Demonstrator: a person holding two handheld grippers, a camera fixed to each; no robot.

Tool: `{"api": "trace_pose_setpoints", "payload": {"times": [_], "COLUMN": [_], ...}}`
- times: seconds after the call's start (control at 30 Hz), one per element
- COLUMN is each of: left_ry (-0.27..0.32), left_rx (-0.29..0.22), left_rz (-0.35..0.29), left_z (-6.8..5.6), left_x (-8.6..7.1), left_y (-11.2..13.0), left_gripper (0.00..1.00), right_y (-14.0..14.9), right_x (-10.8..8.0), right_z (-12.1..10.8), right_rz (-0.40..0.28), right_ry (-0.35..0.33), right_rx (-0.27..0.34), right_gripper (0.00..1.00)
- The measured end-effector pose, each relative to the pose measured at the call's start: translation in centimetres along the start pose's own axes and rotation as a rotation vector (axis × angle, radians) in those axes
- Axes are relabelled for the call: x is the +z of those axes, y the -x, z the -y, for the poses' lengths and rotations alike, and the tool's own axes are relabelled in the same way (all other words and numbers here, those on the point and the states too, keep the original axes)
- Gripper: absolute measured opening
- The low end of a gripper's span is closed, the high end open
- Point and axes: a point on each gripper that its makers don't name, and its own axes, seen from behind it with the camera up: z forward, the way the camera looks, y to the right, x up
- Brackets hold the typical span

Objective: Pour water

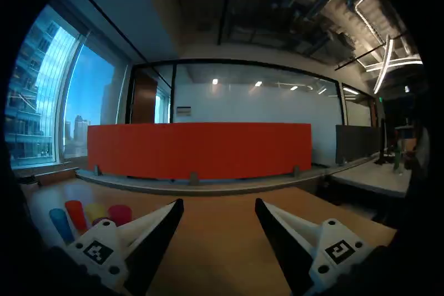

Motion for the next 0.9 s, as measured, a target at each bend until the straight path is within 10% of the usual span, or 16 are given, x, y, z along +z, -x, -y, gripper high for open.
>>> {"api": "trace_pose_setpoints", "payload": {"times": [0.9], "left_ry": [0.003], "left_rx": [0.005], "left_rz": [0.013], "left_z": [-0.6], "left_x": [1.0], "left_y": [1.4], "left_gripper": [0.87], "right_y": [-0.4], "right_x": [-0.4], "right_z": [-0.6], "right_rz": [-0.001], "right_ry": [0.007], "right_rx": [0.013], "right_gripper": [1.0]}}
